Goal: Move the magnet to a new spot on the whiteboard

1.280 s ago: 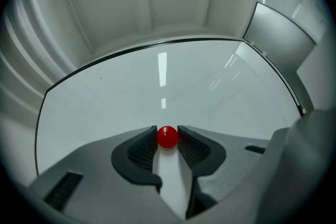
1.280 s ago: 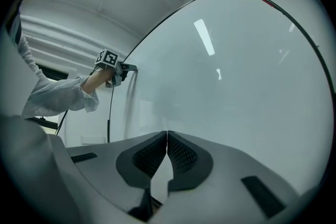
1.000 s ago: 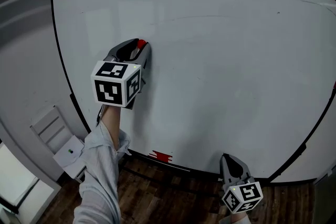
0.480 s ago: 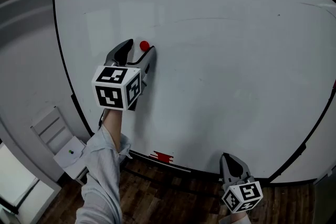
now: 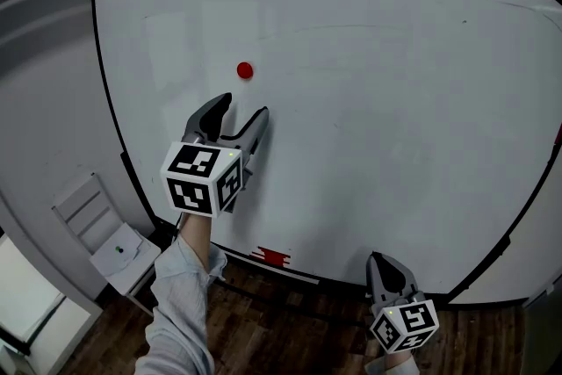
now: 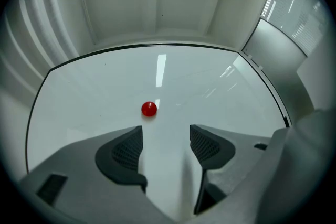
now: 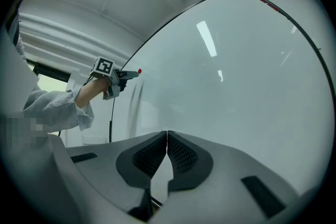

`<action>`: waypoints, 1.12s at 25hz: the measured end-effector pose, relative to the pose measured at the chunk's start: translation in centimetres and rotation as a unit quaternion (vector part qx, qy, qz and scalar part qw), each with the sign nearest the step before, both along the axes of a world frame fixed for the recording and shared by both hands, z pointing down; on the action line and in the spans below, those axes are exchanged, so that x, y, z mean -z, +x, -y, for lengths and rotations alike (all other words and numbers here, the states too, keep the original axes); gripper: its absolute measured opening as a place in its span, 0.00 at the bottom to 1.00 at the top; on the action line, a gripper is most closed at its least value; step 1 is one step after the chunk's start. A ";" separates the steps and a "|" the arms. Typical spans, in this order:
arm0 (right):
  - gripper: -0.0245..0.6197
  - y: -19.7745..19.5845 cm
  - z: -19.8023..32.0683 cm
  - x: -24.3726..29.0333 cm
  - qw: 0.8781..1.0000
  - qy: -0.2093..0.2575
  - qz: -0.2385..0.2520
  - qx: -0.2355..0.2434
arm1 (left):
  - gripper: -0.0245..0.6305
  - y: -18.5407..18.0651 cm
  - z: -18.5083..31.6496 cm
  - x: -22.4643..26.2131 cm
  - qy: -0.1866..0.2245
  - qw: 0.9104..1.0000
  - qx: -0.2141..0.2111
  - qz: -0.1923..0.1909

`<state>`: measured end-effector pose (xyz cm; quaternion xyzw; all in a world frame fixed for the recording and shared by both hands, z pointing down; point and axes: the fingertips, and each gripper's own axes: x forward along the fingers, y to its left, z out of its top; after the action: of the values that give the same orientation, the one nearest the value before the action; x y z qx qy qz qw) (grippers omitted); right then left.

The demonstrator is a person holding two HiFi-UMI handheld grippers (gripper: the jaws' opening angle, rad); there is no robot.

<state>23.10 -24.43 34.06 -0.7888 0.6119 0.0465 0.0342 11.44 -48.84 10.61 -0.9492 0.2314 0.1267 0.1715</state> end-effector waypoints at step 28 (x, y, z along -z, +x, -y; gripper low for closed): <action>0.08 -3.1 2.0 0.5 0.999 0.003 -0.017 0.041 | 0.34 -6.6 -8.9 -21.9 -0.169 0.985 -0.020 0.004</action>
<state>20.02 -26.46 33.60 -0.7623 0.6438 0.0601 0.0278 4.87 -39.94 32.46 -0.9694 0.2301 0.0849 0.0075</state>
